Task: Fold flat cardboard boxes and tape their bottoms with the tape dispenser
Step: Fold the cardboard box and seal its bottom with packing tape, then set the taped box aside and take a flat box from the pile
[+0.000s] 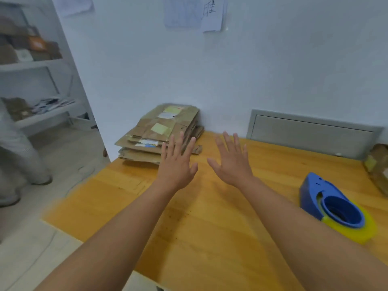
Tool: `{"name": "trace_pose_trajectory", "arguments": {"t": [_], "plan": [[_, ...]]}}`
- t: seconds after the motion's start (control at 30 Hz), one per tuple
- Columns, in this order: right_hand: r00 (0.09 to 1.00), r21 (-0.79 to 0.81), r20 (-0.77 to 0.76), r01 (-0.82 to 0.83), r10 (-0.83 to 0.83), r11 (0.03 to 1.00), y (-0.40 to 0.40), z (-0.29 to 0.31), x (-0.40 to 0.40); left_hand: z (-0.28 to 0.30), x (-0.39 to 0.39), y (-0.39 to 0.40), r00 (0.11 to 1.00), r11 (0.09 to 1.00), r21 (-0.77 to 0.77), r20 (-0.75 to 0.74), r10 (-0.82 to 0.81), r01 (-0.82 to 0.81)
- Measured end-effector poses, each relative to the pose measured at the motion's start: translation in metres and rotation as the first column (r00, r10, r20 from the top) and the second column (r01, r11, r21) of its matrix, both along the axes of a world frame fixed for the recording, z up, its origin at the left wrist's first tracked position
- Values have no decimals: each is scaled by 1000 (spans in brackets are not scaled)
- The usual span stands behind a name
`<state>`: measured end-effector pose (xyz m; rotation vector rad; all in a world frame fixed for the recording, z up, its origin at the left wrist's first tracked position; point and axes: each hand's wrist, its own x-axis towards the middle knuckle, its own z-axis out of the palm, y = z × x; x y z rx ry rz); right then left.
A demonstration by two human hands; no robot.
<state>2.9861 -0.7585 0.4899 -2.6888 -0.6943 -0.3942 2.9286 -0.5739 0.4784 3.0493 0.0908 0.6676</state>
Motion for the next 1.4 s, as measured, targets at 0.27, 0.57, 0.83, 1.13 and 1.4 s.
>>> {"name": "trace_pose_trajectory", "arguments": {"t": [0.27,0.57,0.83,1.13,1.4], "plan": [[955,-150,-290,25,-68,988,40,-61,31,-12,57,74,997,991,-115,-30,67,-70],[947,-208,-299,55,-117,977,43,-71,41,-17,99,73,985,978,-178,-148,83,-109],[951,-118,-298,54,-87,992,41,-68,37,-3,74,53,971,975,-221,231,65,-12],[949,24,-316,29,-20,999,34,-64,30,10,54,41,944,973,-230,325,50,27],[953,97,-302,43,-12,994,33,-62,32,-3,57,66,996,977,-211,-66,-56,41]]}}
